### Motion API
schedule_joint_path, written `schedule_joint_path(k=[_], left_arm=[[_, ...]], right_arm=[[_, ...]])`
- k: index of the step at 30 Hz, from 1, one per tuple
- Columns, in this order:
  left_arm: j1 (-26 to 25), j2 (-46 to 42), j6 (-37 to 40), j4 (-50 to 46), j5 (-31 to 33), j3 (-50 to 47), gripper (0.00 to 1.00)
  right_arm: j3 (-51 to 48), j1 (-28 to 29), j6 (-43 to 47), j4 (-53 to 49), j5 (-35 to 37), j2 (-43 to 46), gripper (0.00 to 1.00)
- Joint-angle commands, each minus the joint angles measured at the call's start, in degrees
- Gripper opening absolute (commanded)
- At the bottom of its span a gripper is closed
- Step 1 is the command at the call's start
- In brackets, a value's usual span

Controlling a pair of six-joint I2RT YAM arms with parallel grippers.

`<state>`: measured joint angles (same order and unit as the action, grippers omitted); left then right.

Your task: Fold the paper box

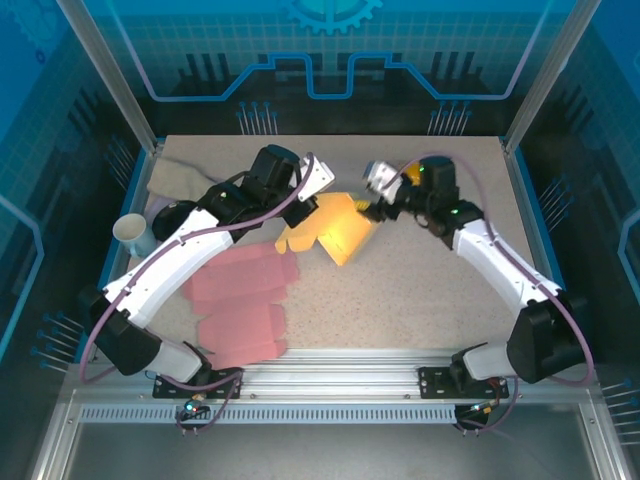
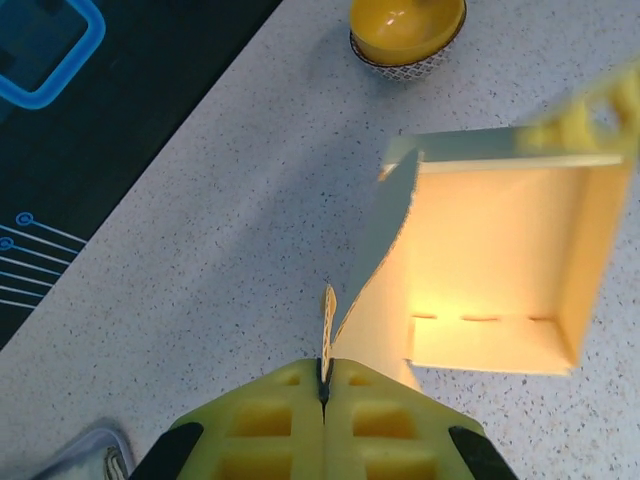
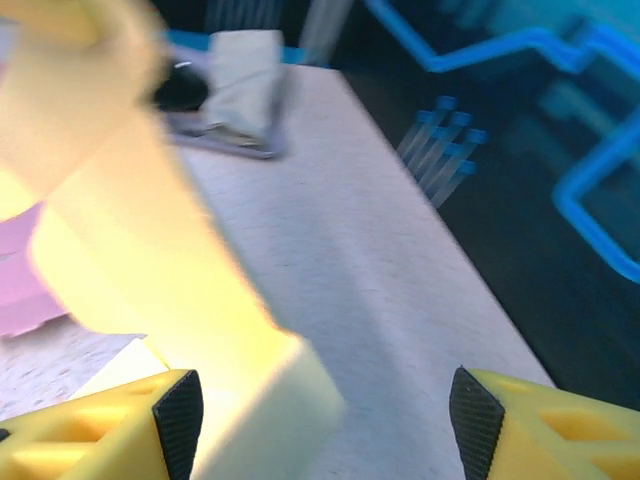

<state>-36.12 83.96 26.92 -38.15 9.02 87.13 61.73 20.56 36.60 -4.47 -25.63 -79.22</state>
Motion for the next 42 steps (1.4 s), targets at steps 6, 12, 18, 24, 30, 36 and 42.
schedule_joint_path(k=[6, 12, 18, 24, 30, 36, 42], left_arm=[[-2.19, -0.84, 2.89, -3.06, -0.46, 0.33, 0.00], [-2.26, -2.48, 1.97, -1.67, -2.28, -1.70, 0.00], [-2.25, -2.65, 1.80, -1.57, -3.26, -1.78, 0.00], [-2.24, -3.50, 0.91, -0.50, -4.31, -2.48, 0.00], [-0.96, -3.97, -3.79, 1.94, -2.81, -4.16, 0.20], [10.31, -10.77, -28.44, 7.56, -4.27, -10.69, 0.51], [22.93, -13.86, -52.59, 9.59, -6.04, -18.99, 0.59]], right_arm=[[-2.17, 9.03, 13.79, 8.96, 5.07, -0.24, 0.56], [-1.00, 9.74, 15.08, 6.42, 5.70, -1.01, 0.34], [-1.15, 9.77, 14.11, 6.11, 5.69, -1.44, 0.28], [-1.38, 9.68, 14.45, 5.57, 5.87, -1.90, 0.16], [-2.56, 7.86, 11.85, 7.24, 4.80, -1.23, 0.00], [-9.13, 2.48, 3.97, 16.22, -0.10, 1.47, 0.00], [-18.40, -1.66, -5.00, 31.28, -8.09, 1.09, 0.00]])
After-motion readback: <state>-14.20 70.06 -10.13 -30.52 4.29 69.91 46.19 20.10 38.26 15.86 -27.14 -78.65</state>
